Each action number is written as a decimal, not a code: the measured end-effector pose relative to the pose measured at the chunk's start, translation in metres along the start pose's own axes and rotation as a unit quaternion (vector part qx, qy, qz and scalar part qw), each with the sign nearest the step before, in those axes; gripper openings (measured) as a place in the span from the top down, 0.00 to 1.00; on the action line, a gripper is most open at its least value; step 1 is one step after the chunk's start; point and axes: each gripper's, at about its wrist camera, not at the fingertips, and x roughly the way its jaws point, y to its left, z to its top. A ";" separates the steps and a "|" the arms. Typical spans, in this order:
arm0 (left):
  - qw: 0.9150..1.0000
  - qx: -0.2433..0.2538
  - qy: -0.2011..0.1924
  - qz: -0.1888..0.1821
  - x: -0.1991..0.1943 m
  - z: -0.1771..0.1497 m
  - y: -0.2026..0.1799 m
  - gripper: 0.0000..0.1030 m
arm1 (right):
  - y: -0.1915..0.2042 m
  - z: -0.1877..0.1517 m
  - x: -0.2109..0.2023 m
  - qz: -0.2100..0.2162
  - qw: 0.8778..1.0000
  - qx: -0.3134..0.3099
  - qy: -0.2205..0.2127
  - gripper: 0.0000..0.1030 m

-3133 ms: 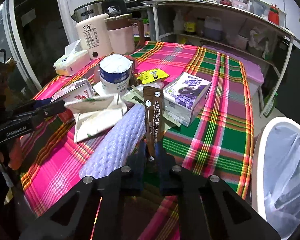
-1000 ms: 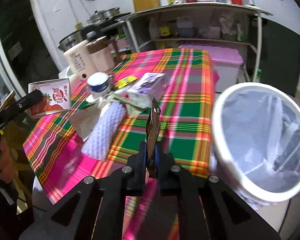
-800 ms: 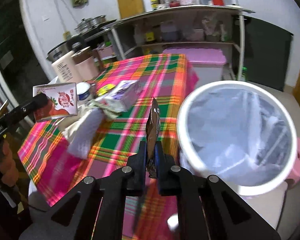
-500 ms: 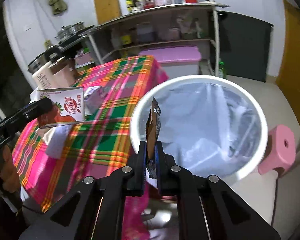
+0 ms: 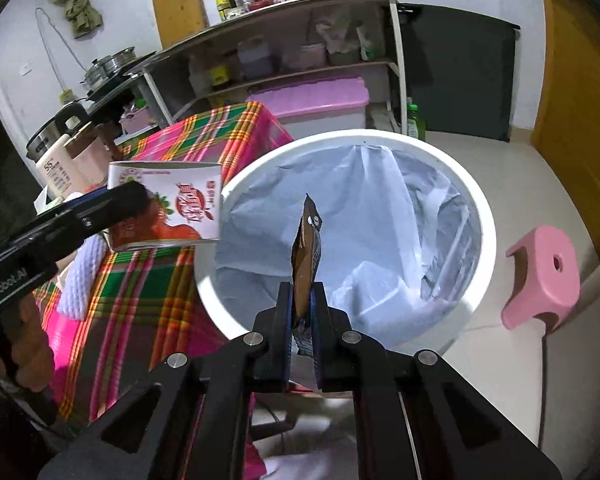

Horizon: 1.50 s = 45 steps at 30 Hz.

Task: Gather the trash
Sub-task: 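Carry the sachet and juice carton over the bin with both grippers, then open both grippers to drop the sachet and carton into the bin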

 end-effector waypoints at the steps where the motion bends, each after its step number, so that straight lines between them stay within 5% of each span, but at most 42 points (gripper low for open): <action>1: 1.000 0.001 0.002 -0.002 0.002 0.000 -0.001 0.64 | -0.001 0.001 0.001 -0.001 1.000 0.001 0.002 0.91; 10: 1.000 0.004 0.009 -0.013 0.012 0.000 -0.005 0.63 | -0.006 0.002 0.003 -0.008 1.000 0.008 0.002 0.78; 23: 1.000 -0.003 -0.004 -0.019 -0.004 -0.002 0.000 0.58 | -0.003 -0.001 -0.018 -0.002 1.000 0.012 -0.027 0.73; 45: 0.997 -0.039 -0.026 0.064 -0.085 -0.057 0.044 0.58 | 0.076 -0.026 -0.040 0.073 0.995 -0.047 -0.044 0.73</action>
